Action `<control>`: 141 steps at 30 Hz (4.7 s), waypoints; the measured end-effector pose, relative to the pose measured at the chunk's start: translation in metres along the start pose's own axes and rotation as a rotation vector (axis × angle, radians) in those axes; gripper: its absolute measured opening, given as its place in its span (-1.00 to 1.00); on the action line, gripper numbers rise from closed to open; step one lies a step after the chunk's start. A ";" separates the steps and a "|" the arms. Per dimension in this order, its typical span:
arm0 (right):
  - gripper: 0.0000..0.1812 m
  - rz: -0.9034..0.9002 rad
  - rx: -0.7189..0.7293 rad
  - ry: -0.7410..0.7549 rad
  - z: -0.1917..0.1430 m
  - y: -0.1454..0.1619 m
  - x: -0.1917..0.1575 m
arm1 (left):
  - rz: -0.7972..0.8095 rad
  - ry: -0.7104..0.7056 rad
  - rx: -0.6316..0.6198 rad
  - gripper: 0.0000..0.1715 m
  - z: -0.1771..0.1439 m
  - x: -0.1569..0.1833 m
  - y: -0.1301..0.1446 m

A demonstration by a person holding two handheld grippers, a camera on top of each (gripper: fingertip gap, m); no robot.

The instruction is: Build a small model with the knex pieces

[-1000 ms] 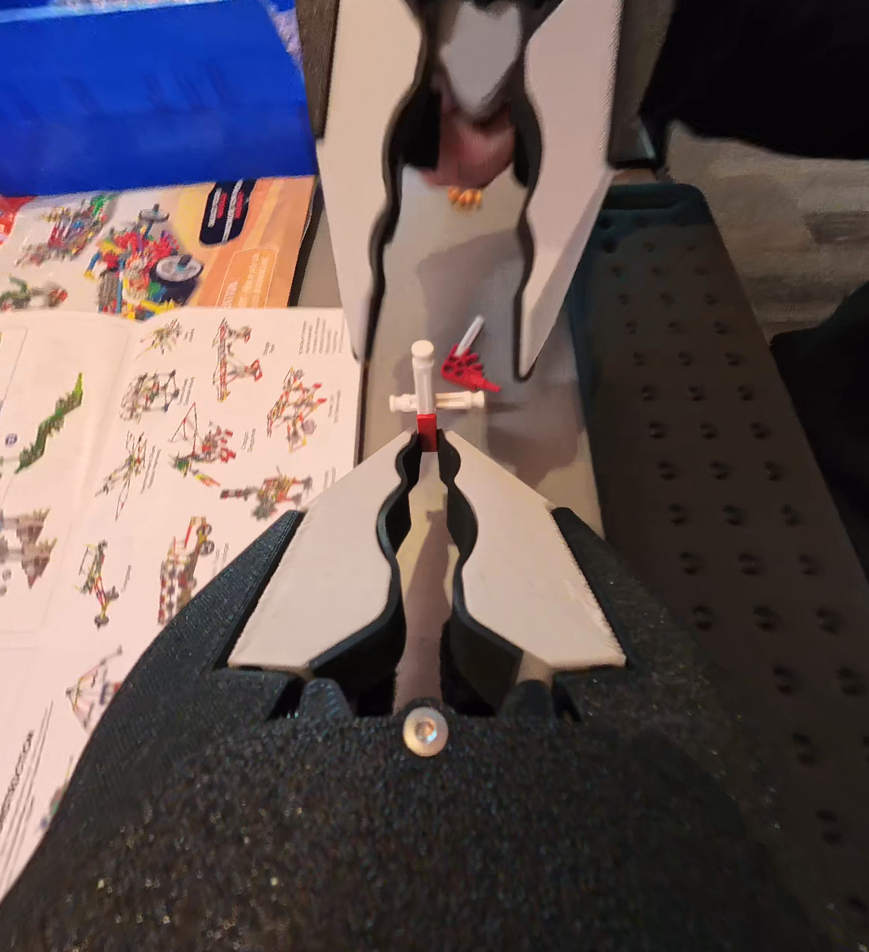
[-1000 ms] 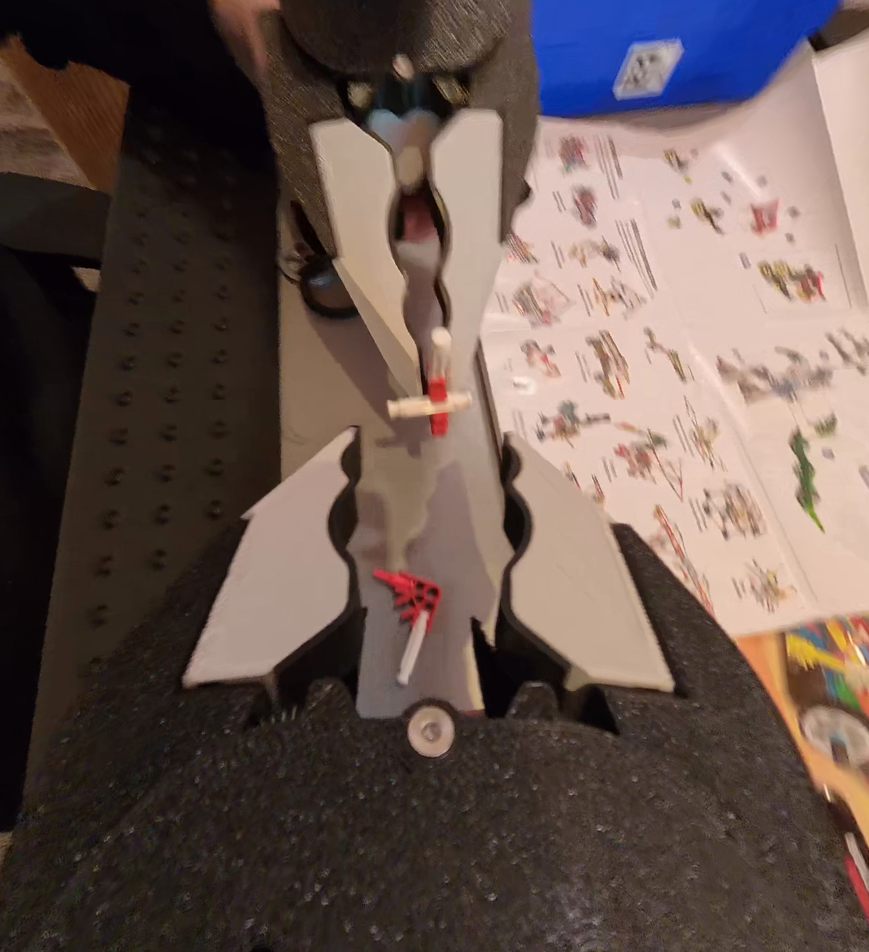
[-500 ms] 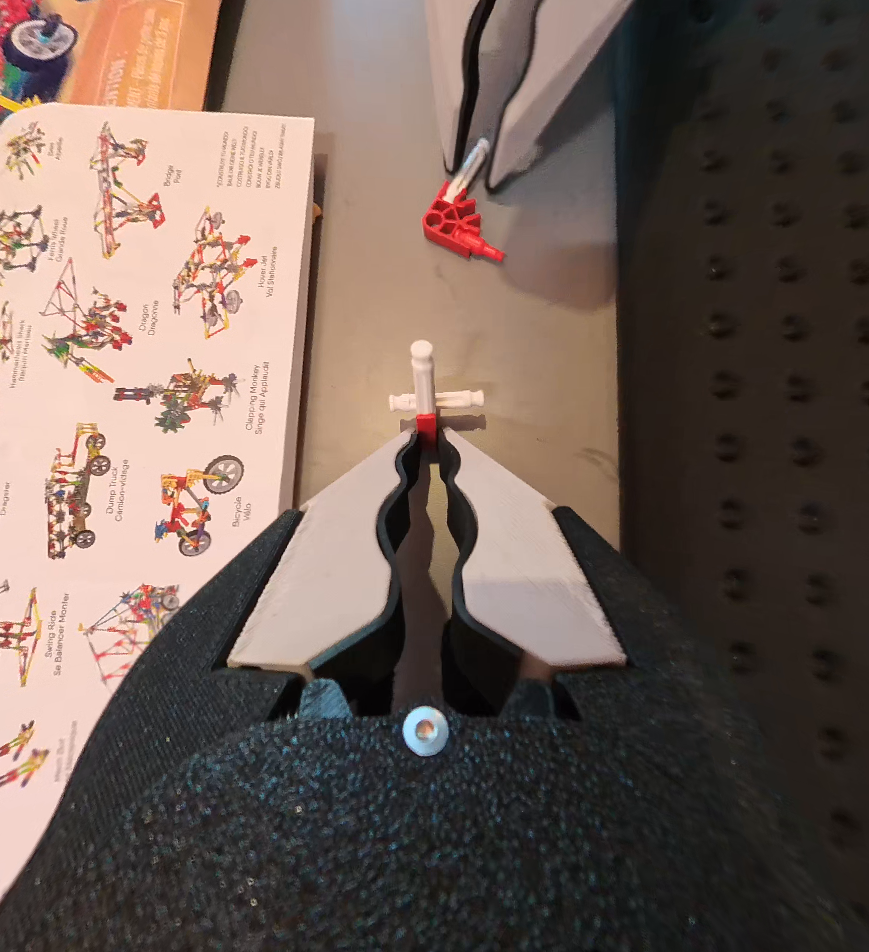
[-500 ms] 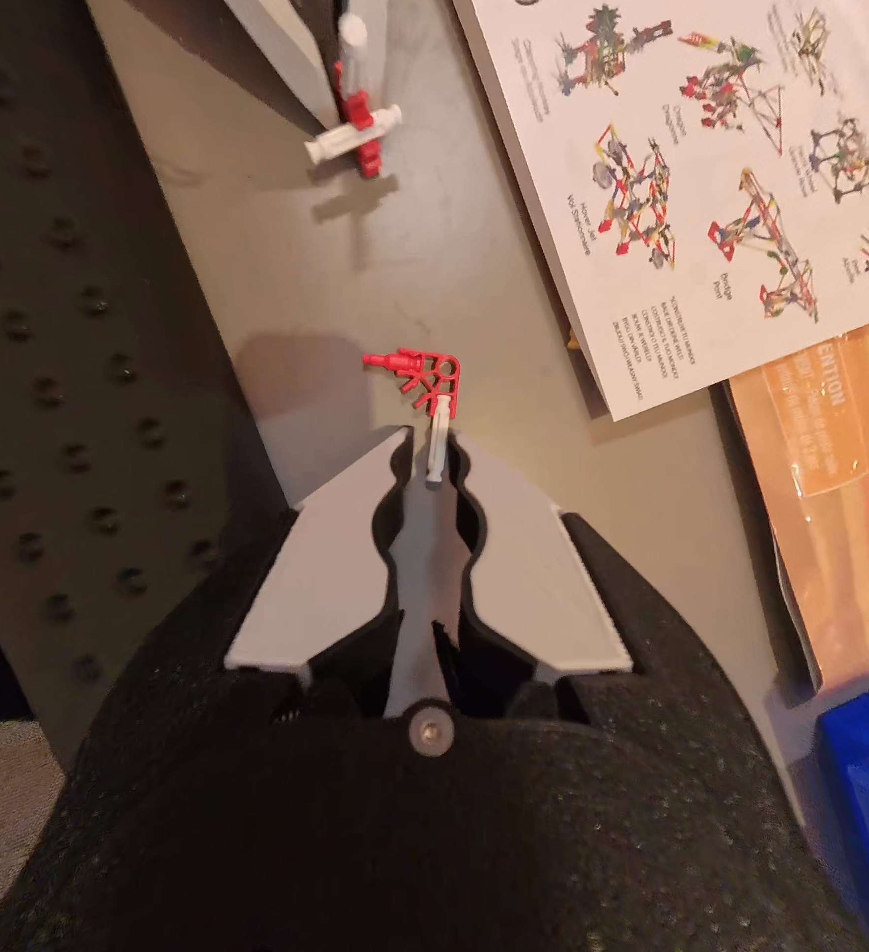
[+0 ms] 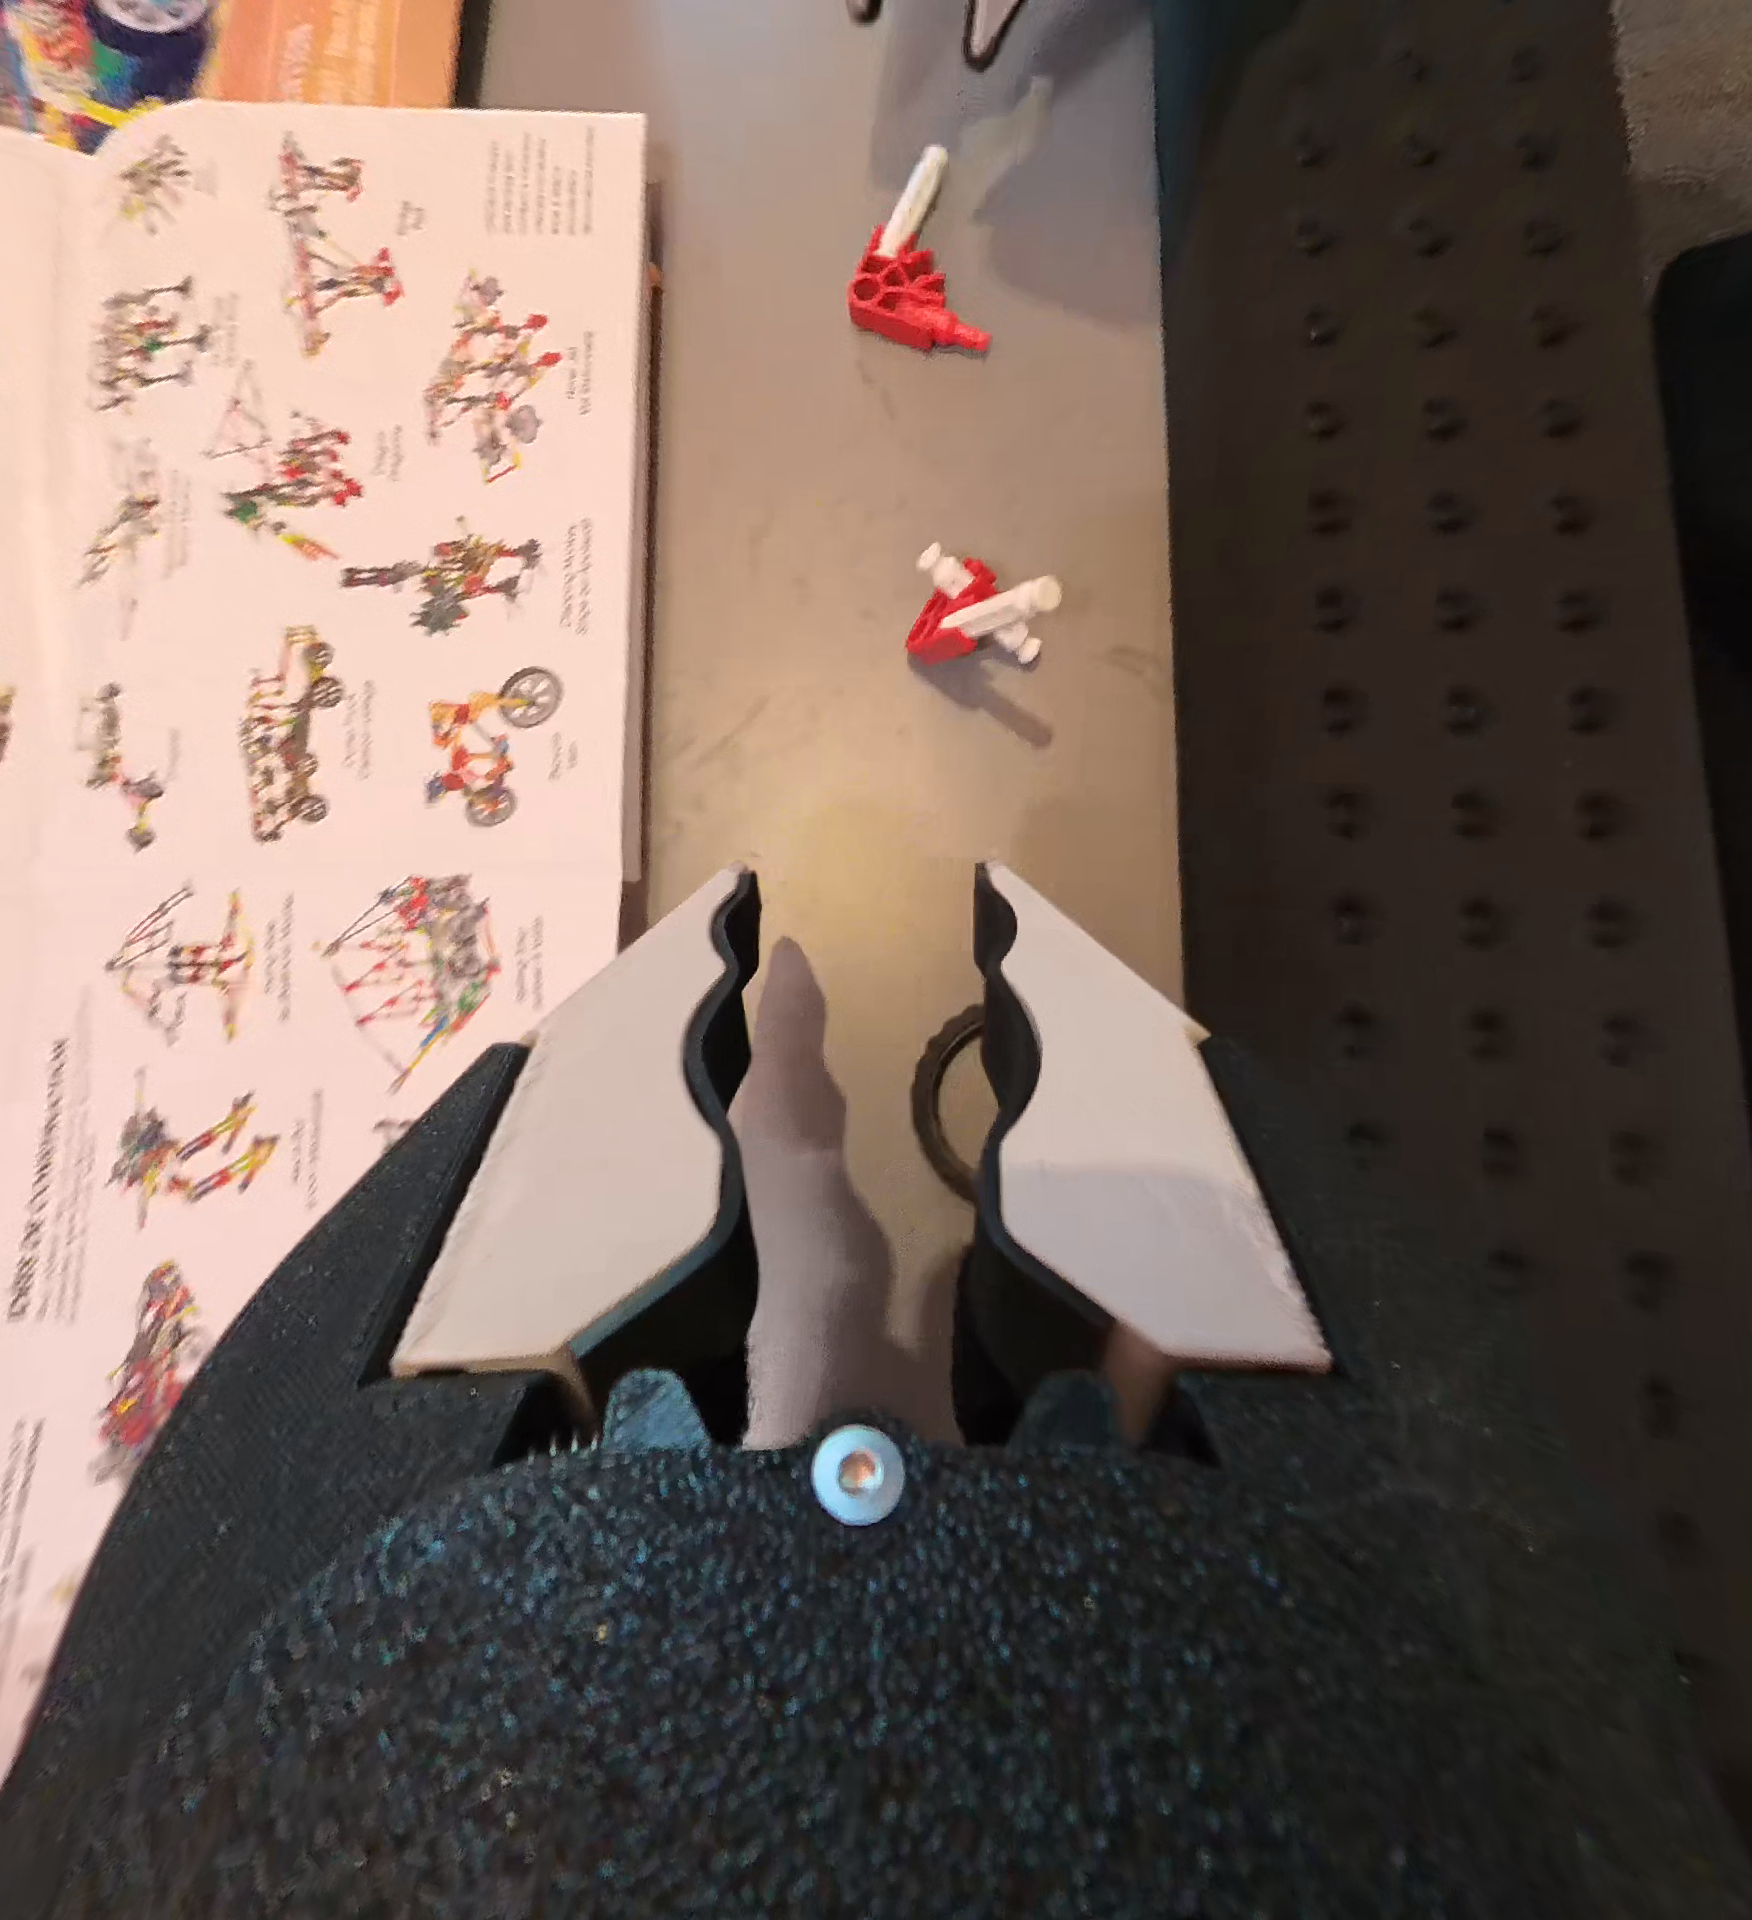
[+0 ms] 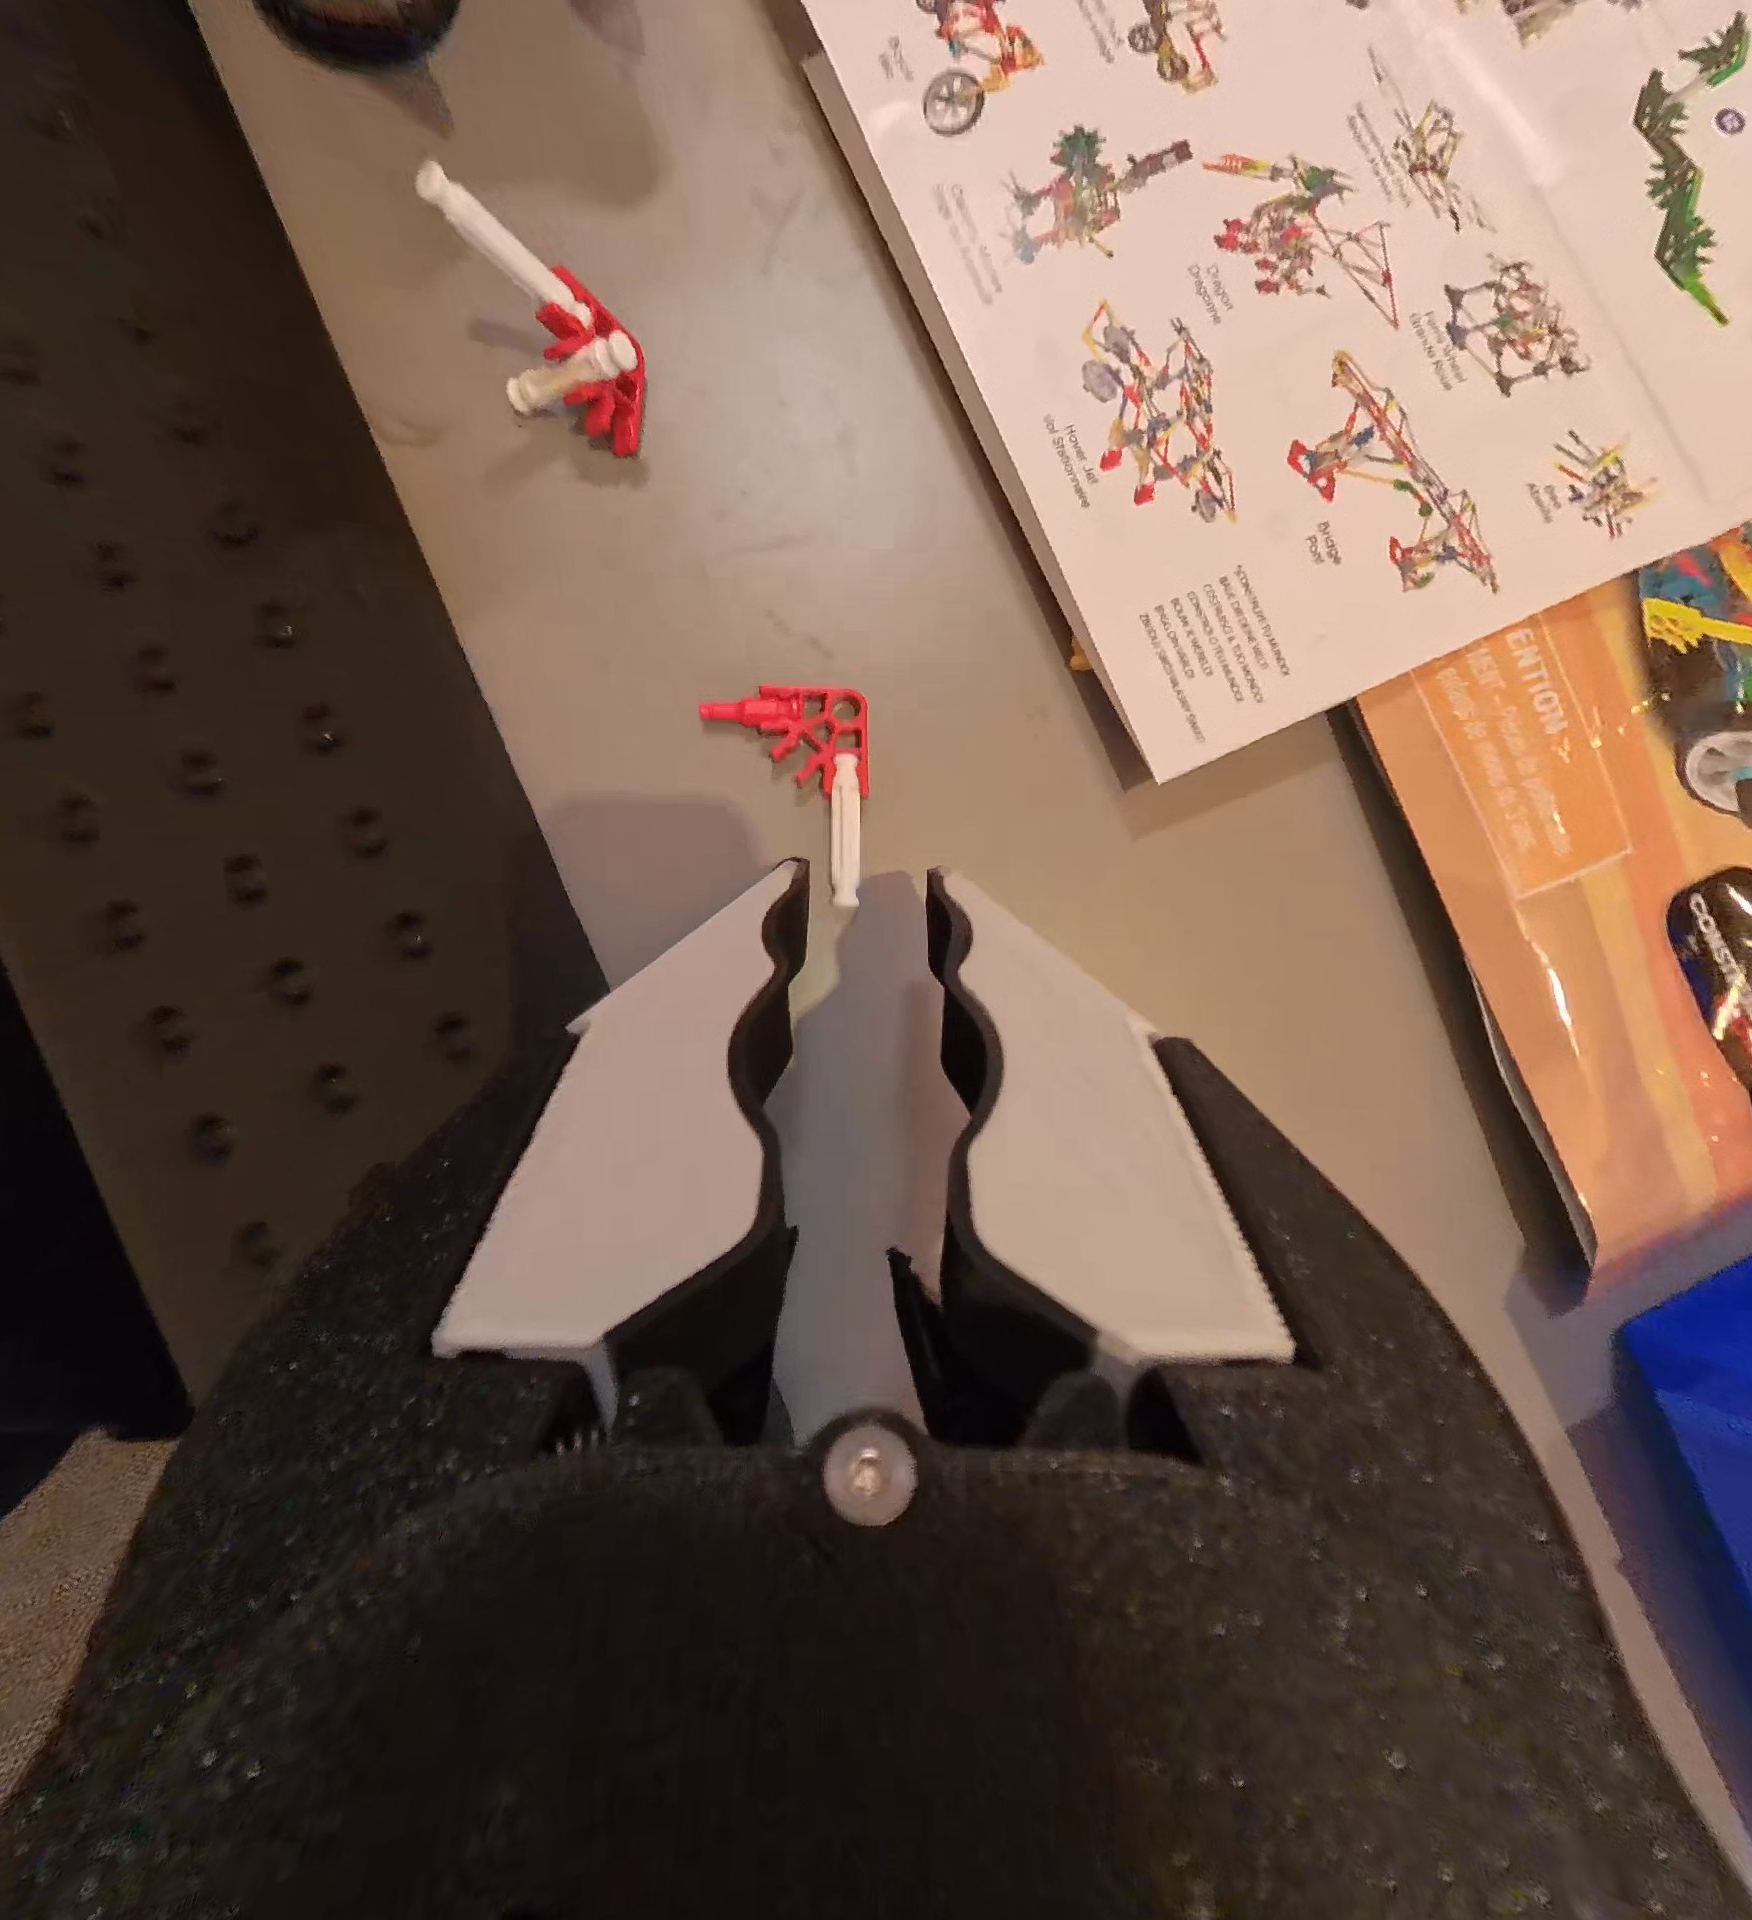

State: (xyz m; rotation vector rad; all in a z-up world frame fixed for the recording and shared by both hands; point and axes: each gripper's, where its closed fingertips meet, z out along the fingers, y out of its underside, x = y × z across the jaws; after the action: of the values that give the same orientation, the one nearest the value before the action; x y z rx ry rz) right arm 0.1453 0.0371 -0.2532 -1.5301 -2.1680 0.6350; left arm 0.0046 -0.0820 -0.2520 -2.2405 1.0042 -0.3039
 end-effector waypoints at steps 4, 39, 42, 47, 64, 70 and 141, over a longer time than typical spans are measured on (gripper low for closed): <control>-0.76 0.015 -0.016 -0.012 0.001 0.007 -0.004 | 0.016 -0.050 -0.009 -0.57 -0.018 -0.007 0.010; -0.94 0.027 0.055 0.011 0.055 -0.027 0.040 | 0.105 -0.212 -0.062 -0.58 -0.058 -0.043 0.005; -0.94 -0.003 0.031 0.012 0.051 -0.022 0.036 | 0.044 -0.313 -0.104 -0.58 -0.097 -0.059 0.029; -0.81 0.004 0.092 0.007 0.045 -0.026 0.032 | -0.044 -0.512 -0.202 -0.61 -0.158 -0.081 0.073; -0.78 0.052 0.193 0.050 0.054 -0.028 0.032 | -0.346 -0.668 -0.575 -0.60 -0.231 -0.144 0.210; -0.78 0.063 0.185 0.032 0.055 -0.027 0.032 | -0.286 -0.652 -0.685 -0.55 -0.230 -0.165 0.219; -0.76 0.071 0.194 0.010 0.054 -0.027 0.030 | -0.508 -0.345 -0.405 -0.97 -0.222 -0.187 0.205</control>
State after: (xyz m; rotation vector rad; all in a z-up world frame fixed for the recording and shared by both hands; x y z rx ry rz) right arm 0.0850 0.0512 -0.2793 -1.5082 -1.9877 0.8327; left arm -0.3408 -0.1508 -0.2067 -2.7753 0.3214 0.0872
